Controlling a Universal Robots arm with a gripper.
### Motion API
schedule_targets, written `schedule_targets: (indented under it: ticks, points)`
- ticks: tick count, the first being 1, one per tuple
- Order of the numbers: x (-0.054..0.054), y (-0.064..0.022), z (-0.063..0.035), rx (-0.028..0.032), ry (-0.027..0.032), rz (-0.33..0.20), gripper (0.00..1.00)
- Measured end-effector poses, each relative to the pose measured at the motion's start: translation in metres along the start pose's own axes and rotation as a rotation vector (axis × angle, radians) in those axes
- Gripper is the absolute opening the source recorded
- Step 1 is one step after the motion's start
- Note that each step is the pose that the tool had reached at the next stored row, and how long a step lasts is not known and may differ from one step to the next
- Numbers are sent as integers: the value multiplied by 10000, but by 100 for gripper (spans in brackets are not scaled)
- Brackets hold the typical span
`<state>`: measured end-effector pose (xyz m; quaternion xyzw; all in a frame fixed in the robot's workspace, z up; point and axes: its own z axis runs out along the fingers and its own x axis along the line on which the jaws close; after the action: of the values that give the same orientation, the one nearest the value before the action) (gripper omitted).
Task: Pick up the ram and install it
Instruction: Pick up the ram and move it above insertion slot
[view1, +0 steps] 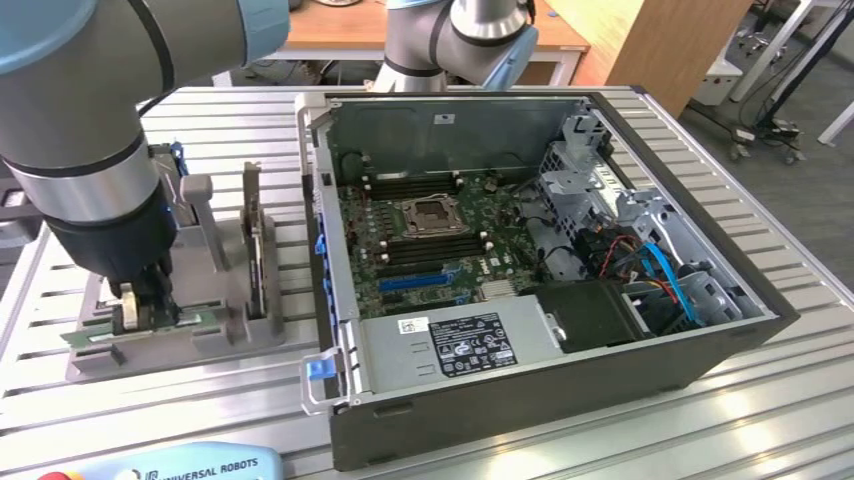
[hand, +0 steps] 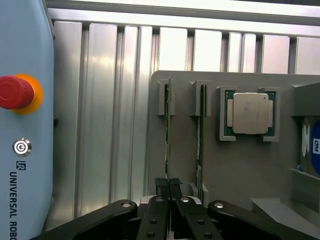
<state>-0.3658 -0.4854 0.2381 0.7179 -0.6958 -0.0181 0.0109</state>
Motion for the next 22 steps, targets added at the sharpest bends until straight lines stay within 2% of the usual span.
schedule_targets:
  ticks: [22]
  points:
    - [-6,23,-558,0,1,0,11]
